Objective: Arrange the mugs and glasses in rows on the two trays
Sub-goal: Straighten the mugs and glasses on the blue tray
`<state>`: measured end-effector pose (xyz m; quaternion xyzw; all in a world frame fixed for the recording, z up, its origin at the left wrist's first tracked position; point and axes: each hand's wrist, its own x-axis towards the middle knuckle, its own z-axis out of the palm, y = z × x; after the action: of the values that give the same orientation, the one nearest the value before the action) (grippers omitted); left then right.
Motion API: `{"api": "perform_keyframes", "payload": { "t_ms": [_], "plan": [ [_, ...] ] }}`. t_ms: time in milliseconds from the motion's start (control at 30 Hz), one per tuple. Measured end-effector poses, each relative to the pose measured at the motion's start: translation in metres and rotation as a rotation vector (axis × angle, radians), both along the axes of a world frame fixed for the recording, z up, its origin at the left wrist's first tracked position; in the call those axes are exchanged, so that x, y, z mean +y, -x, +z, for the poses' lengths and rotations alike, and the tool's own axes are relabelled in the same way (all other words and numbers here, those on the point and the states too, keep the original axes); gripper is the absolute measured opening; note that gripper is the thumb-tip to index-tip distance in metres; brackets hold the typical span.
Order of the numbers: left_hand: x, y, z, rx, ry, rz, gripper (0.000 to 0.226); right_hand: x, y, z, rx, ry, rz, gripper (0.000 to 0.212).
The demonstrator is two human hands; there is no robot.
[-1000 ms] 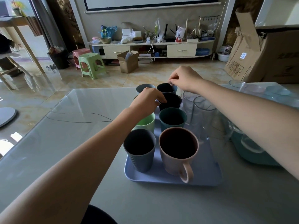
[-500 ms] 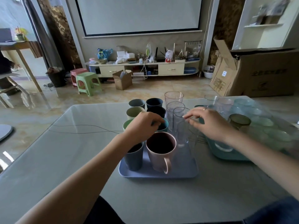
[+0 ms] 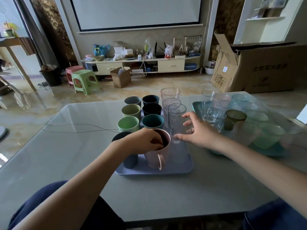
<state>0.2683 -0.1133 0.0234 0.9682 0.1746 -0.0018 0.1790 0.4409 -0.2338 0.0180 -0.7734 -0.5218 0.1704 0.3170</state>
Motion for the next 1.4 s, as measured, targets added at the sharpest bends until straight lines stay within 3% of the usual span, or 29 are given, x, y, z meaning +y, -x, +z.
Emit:
{"api": "perform_keyframes", "payload": {
  "t_ms": [200, 533, 767, 867, 967, 1067, 1200, 1267, 1400],
  "plan": [
    [-0.003, -0.002, -0.002, -0.003, 0.005, -0.012, 0.016, -0.003, -0.007, 0.007, -0.034, 0.072, 0.045, 0.067],
    [0.001, -0.003, -0.001, 0.041, 0.011, 0.017, 0.019, -0.007, -0.007, 0.006, 0.009, 0.050, 0.048, 0.066],
    [0.006, -0.005, 0.001, 0.018, 0.033, 0.040, 0.015, -0.010, -0.010, 0.026, 0.062, 0.222, 0.136, 0.081],
    [0.014, -0.009, 0.005, -0.093, 0.083, 0.151, 0.013, -0.001, -0.031, 0.043, 0.196, 0.125, 0.036, 0.062],
    [0.022, -0.013, 0.008, -0.201, -0.034, 0.232, 0.016, 0.015, -0.053, 0.040, 0.117, 0.015, -0.079, 0.052],
    [0.029, -0.017, 0.007, -0.188, -0.157, 0.271, 0.023, 0.033, -0.058, 0.029, 0.054, 0.030, -0.005, 0.055],
    [0.037, -0.020, 0.006, -0.146, -0.189, 0.287, 0.024, 0.050, -0.058, 0.027, 0.103, 0.108, 0.176, 0.026],
    [0.040, -0.019, 0.006, -0.150, -0.163, 0.286, 0.023, 0.054, -0.060, 0.025, 0.061, 0.132, 0.177, 0.011],
    [0.040, -0.016, 0.007, -0.139, -0.183, 0.284, 0.022, 0.057, -0.061, 0.018, 0.031, 0.098, 0.111, 0.010]
  ]
}}
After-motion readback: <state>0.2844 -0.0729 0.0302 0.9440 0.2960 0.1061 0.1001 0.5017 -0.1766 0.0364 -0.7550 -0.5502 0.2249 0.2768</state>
